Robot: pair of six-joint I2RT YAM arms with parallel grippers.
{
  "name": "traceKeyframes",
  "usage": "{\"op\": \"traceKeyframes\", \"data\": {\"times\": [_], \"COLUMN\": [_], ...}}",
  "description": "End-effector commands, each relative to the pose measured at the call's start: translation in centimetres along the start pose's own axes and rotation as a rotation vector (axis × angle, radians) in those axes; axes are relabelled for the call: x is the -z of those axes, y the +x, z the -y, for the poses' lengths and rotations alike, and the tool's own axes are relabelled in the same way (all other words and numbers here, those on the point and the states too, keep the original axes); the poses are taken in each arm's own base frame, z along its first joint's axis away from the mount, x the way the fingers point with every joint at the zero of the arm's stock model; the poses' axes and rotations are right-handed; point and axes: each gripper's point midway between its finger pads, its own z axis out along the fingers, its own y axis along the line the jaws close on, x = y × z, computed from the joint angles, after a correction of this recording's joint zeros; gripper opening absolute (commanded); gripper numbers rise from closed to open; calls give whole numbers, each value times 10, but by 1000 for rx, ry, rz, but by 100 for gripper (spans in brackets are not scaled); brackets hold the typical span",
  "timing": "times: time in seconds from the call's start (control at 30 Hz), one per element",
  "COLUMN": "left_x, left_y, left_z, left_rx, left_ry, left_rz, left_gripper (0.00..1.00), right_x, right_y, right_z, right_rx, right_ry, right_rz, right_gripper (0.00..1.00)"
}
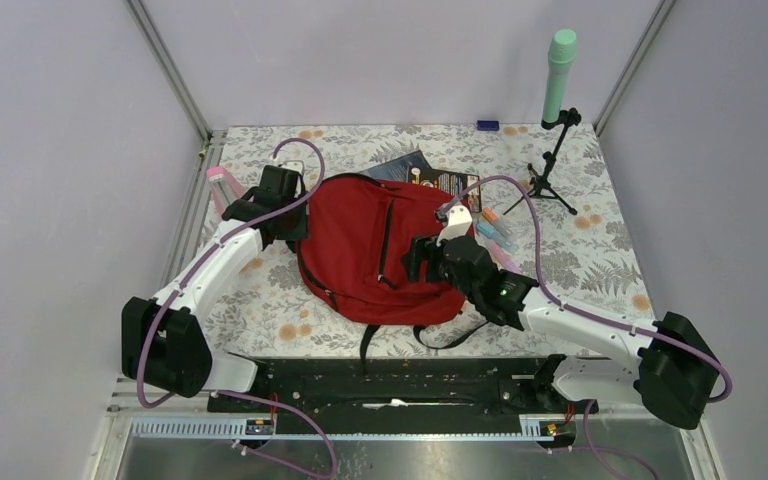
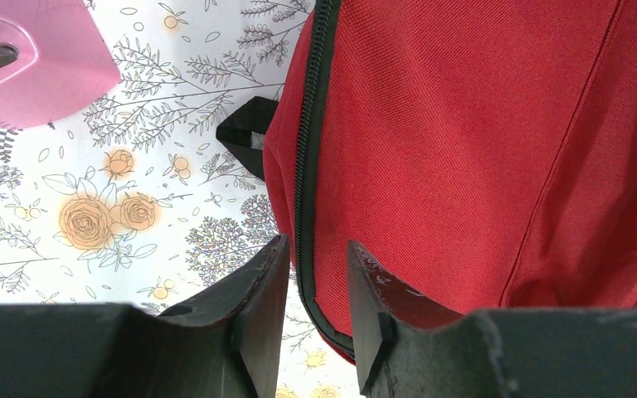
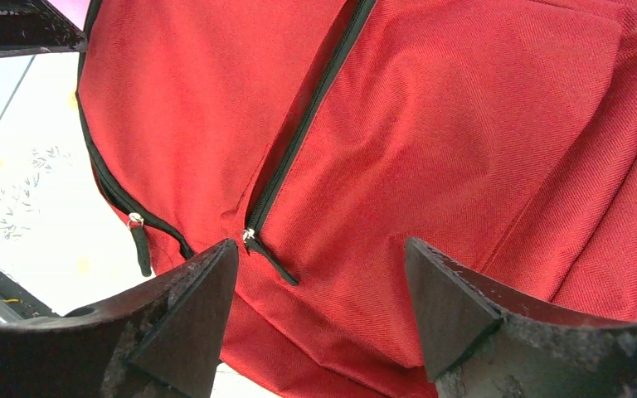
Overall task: Pack the student bag
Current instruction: Adjust the student bag at the center of the board.
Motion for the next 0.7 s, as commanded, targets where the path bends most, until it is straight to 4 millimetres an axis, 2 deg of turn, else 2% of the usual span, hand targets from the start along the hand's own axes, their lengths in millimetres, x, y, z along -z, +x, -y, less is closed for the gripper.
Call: {"op": "traceKeyframes", "data": {"times": [0.0, 0.23, 0.57, 0.67], "left_x": [-3, -7, -3, 3], "left_y": [-8, -3, -6, -9], "left_z": [-3, -3, -1, 6], "left_rx": [-17, -24, -29, -46], "left_ry": [-27, -27, -15, 13], "left_rz": [30, 1, 23, 51], "left_gripper": [34, 32, 1, 0], "right_x": [4, 7, 8, 10], "right_y": [-13, -15, -15, -17], "right_z": [4, 3, 4, 3], "right_rx": [-20, -32, -38, -39], "right_ry": [22, 16, 17, 15], "right_rz": [44, 53, 55, 58], "right_gripper": [81, 80, 78, 78]}}
